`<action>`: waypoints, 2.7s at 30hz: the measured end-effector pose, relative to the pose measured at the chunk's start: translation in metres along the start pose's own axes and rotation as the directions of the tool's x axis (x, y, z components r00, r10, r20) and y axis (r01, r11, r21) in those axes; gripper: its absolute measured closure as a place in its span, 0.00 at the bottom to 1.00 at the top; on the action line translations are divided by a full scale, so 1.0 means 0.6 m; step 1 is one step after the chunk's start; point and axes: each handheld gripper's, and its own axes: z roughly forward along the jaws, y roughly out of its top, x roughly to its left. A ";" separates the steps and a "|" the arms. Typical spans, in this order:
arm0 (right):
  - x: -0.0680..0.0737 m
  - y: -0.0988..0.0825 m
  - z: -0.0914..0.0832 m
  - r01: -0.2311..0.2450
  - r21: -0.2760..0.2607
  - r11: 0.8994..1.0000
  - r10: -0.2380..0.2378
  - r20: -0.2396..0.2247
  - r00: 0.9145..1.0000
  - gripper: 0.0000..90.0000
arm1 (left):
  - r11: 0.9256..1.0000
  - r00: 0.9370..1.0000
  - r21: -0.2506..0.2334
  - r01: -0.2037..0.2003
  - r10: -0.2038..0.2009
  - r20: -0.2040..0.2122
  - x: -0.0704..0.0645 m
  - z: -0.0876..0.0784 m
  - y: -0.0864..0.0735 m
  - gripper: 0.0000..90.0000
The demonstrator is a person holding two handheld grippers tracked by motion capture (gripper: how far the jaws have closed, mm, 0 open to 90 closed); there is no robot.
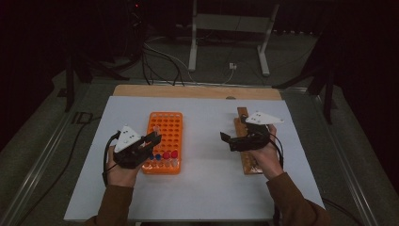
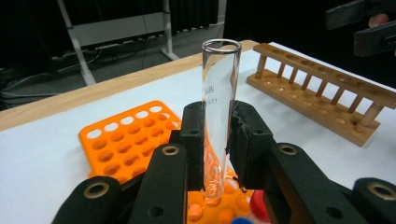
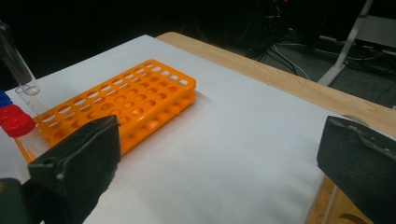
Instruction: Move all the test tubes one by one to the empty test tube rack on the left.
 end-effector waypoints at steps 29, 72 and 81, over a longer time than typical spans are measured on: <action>-0.029 -0.021 -0.030 -0.010 -0.004 1.000 0.010 0.055 0.998 0.00 | 0.999 0.999 0.020 0.035 -0.035 -0.017 0.019 -0.048 -0.048 0.85; -0.041 -0.040 -0.048 -0.040 -0.026 0.999 0.041 0.067 0.997 0.00 | 0.998 0.999 0.066 0.018 -0.016 -0.030 0.014 -0.033 -0.109 0.85; -0.042 -0.044 -0.051 -0.043 -0.028 0.999 0.045 0.068 0.997 0.00 | 0.994 0.998 0.109 -0.008 0.014 -0.055 0.012 -0.027 -0.122 0.85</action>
